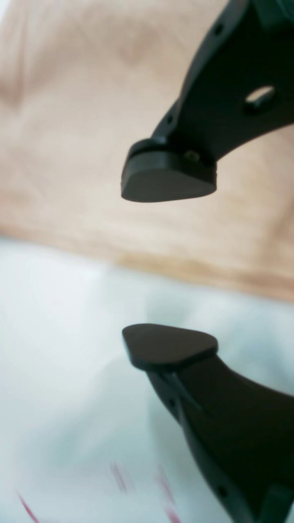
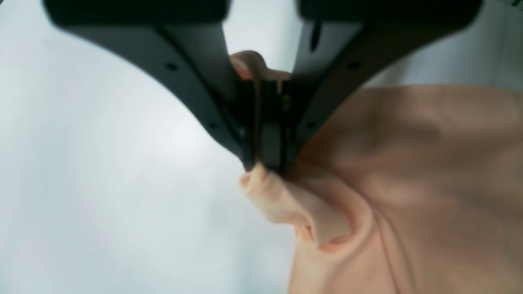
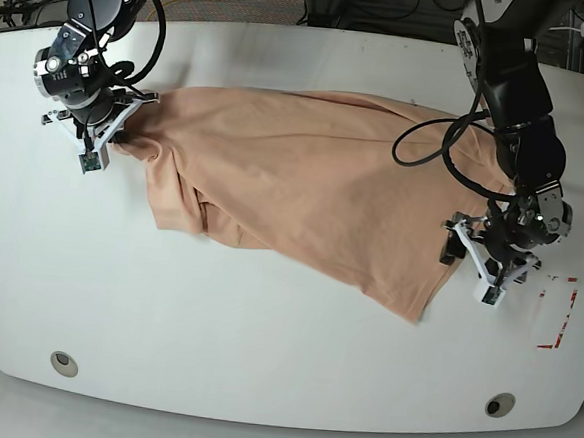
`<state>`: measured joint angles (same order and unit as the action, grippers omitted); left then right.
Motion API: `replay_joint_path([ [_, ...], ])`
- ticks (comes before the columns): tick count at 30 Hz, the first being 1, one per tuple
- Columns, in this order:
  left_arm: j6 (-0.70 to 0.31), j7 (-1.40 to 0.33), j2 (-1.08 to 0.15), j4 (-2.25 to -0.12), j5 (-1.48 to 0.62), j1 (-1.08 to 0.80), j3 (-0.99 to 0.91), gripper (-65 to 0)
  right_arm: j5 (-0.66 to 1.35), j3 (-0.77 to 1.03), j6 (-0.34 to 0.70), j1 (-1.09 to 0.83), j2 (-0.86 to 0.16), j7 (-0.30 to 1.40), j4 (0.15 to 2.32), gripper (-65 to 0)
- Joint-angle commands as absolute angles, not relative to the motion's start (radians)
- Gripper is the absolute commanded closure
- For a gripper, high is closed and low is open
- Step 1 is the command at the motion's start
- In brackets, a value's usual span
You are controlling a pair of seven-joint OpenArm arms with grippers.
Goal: Fold the T-shirt properly
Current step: 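Move the left gripper to the shirt's hem corner and grasp it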
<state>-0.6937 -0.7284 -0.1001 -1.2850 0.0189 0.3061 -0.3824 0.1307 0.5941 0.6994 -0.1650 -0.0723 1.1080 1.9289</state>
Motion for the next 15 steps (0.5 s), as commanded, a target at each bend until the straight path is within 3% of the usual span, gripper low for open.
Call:
replay_joint_path([
  [1, -0.656, -0.641, -0.111, -1.187, 0.007, 0.352, -0.381, -42.2, 0.13, 0.598, 0.698, -0.151, -0.084, 1.098, 1.946, 0.0],
  [8, -0.598, -0.512, -0.136, -1.004, 0.007, 0.386, -0.381, -42.2, 0.128, 0.598, 0.698, -0.156, -0.084, 1.098, 1.946, 0.0],
  [15, -0.587, -0.467, -0.153, -0.963, 0.007, 0.403, -0.381, -42.2, 0.128, 0.598, 0.698, -0.157, -0.084, 1.098, 1.946, 0.0],
])
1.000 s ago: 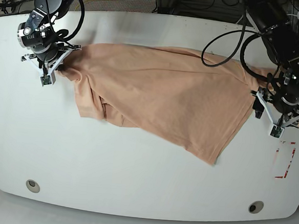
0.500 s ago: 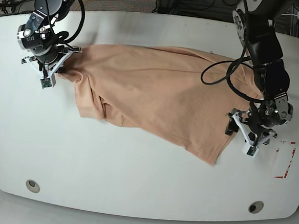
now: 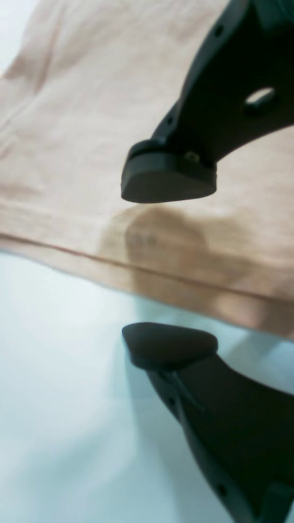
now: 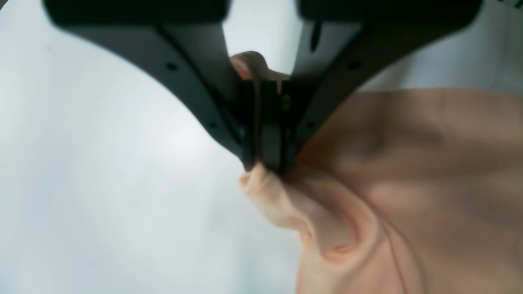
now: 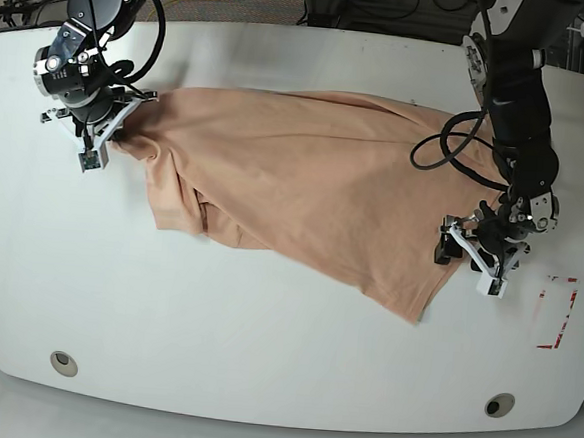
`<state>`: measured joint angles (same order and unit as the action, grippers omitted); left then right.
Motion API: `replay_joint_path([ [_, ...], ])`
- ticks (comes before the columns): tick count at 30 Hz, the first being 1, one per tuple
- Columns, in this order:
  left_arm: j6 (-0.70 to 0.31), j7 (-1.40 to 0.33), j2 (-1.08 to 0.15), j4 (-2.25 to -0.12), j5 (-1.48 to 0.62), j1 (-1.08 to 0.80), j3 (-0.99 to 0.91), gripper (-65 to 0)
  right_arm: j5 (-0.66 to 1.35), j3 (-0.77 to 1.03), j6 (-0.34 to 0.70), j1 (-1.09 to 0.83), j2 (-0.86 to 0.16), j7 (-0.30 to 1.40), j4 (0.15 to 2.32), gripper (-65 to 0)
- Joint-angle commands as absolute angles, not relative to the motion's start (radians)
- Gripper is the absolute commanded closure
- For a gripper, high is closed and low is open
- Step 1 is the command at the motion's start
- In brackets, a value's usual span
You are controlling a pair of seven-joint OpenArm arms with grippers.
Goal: Fold the T-shirt properly
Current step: 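Move the left gripper to the shirt's hem corner and grasp it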
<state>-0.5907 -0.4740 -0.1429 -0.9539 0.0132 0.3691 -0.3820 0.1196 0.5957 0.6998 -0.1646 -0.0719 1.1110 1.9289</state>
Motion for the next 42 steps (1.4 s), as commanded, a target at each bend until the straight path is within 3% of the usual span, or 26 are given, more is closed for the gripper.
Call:
replay_joint_path([
  [1, -0.585, -0.467, -0.159, -0.963, 0.007, 0.403, -0.381, -42.2, 0.128, 0.598, 0.698, -0.157, -0.084, 1.098, 1.946, 0.0],
  [14, -0.588, -0.466, -0.18, -0.746, 0.004, 0.524, -0.338, -42.5, 0.131, 0.598, 0.698, -0.15, -0.084, 1.098, 1.946, 0.0],
  [26, -0.59, -0.467, -0.13, -0.73, -0.001, 0.539, -0.223, -41.0, 0.133, 0.599, 0.698, -0.154, -0.084, 1.098, 1.946, 0.0],
  [34, -0.588, -0.467, -0.128, -0.693, -0.001, 0.535, -0.153, -2.4, 0.133, 0.601, 0.698, -0.15, -0.084, 1.098, 1.946, 0.0],
  [42, -0.584, -0.47, -0.134, -0.762, -0.001, 0.521, -0.165, 0.0, 0.133, 0.599, 0.698, -0.148, -0.084, 1.098, 1.946, 0.0],
])
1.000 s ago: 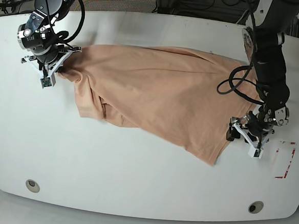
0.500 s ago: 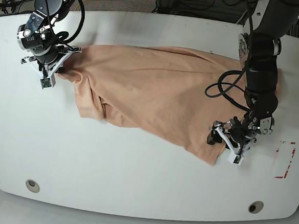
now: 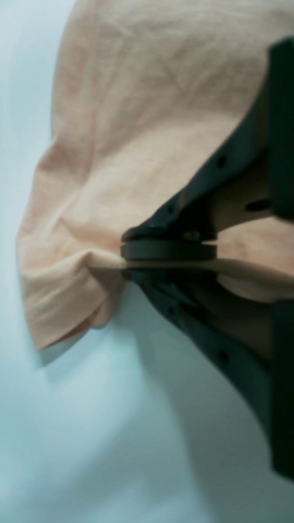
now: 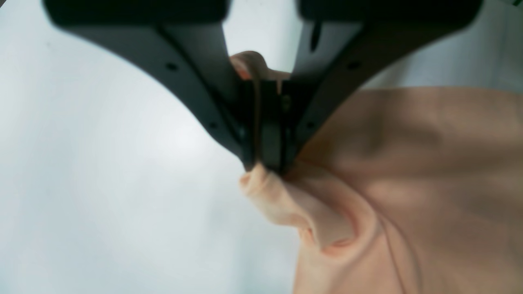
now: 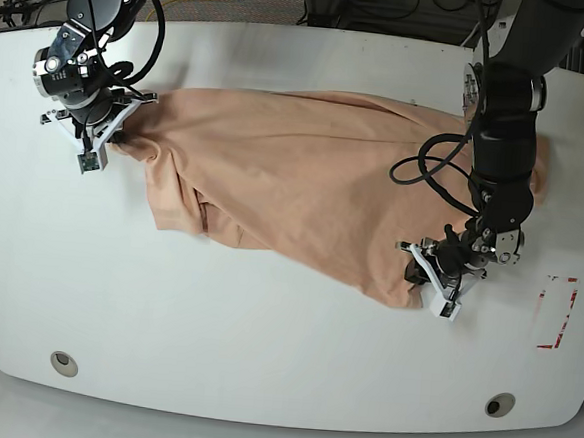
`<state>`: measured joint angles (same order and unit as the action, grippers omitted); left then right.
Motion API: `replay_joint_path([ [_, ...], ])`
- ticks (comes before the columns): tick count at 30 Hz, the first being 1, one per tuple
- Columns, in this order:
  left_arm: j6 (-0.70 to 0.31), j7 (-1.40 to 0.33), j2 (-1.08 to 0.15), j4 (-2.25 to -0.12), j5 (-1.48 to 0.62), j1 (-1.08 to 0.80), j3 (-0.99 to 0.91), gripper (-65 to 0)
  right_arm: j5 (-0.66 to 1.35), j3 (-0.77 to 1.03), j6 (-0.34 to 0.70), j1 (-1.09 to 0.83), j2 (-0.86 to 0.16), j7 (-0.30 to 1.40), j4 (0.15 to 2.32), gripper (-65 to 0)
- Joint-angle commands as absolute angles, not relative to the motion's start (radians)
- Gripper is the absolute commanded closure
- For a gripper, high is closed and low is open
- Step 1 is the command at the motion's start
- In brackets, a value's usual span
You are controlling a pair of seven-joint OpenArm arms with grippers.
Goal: Fold the T-shirt properly
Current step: 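Move the left gripper to the shirt's hem corner and grasp it, then lift the shirt with both grippers, shake, and lay it flat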
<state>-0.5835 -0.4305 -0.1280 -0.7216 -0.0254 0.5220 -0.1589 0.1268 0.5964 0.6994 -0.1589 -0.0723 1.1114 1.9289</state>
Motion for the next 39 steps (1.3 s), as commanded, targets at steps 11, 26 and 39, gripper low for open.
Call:
replay_joint_path([
  [11, -0.59, -0.74, -0.136, -1.354, -0.001, 0.358, -0.194, 0.0, 0.102, 0.595, 0.698, -0.033, -0.094, 1.102, 1.945, 0.0],
  [26, -0.59, -0.905, -0.162, -1.834, 0.002, 0.36, -0.268, 0.0, 0.041, 0.578, 0.698, 0.323, -0.166, 1.104, 1.724, 0.0],
  [39, -0.59, -1.015, -0.222, -1.848, 0.005, 0.7, -0.271, 0.0, 0.044, 0.341, 0.698, 0.805, -0.272, 1.104, 1.495, 0.0],
])
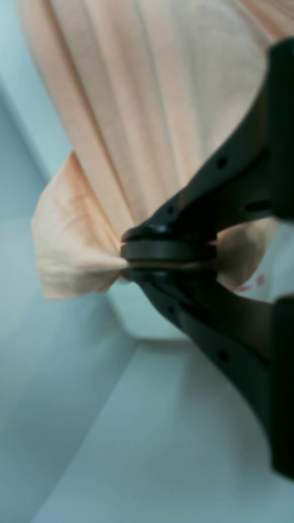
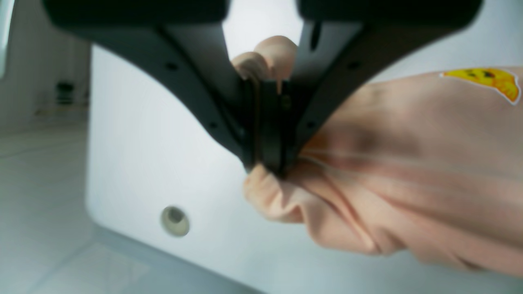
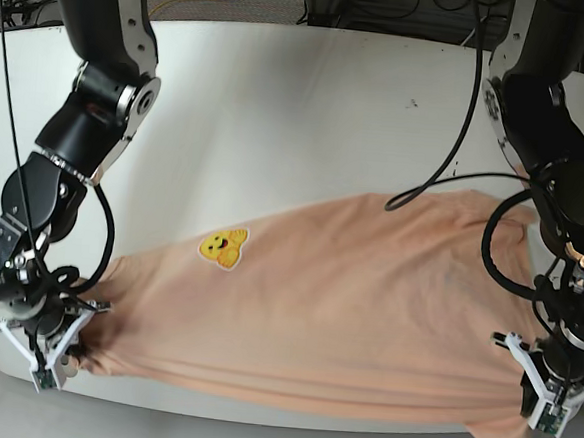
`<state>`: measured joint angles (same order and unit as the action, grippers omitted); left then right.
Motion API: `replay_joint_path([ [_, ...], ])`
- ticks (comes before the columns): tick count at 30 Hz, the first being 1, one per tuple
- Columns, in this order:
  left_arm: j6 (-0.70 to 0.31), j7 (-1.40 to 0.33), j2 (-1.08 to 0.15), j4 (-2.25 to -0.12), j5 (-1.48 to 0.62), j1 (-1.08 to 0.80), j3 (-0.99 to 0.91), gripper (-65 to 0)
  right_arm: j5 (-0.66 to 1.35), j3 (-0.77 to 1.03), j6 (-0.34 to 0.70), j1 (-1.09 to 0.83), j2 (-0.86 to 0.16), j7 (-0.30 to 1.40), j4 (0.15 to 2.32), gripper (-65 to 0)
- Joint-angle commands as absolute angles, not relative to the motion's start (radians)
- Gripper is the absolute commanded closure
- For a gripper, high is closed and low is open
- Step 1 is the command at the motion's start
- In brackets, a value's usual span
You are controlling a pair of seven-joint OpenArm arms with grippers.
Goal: Fold the T-shirt properly
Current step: 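Lift the shirt with both grippers, shake, and lay it flat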
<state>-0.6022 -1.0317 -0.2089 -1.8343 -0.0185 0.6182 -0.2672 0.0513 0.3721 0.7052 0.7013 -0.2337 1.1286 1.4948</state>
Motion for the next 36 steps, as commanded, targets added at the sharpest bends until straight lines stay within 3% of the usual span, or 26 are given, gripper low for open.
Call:
replay_joint_path([
  [1, -0.59, -1.015, -0.222, -1.847, 0.005, 0.731, -0.271, 0.0, 0.048, 0.32, 0.698, 0.837, -0.282, 1.104, 1.484, 0.0],
  [10, -0.59, -1.092, -0.26, -1.845, 0.002, 1.012, -0.269, 0.0, 0.05, 0.15, 0.698, 1.116, -0.343, 1.109, 1.477, 0.0],
  [15, -0.591, -1.118, -0.262, -1.851, -0.002, 1.027, -0.269, 0.0, 0.053, 0.117, 0.698, 1.145, -0.384, 1.185, 1.584, 0.0],
  [19, -0.651, -1.118, -0.262, -1.86, -0.002, 0.921, -0.271, 0.0, 0.071, 0.119, 0.698, 1.006, -0.392, 1.219, 1.715, 0.0],
  [26, -0.668, -1.118, -0.255, -1.966, -0.002, 0.668, -0.272, 0.0, 0.079, 0.226, 0.698, 0.648, -0.352, 1.271, 1.956, 0.0],
  [36, -0.698, -1.072, -0.255, -1.997, -0.004, 0.254, -0.378, 0.0, 0.079, 0.375, 0.698, 0.216, -0.232, 1.265, 2.011, 0.0],
])
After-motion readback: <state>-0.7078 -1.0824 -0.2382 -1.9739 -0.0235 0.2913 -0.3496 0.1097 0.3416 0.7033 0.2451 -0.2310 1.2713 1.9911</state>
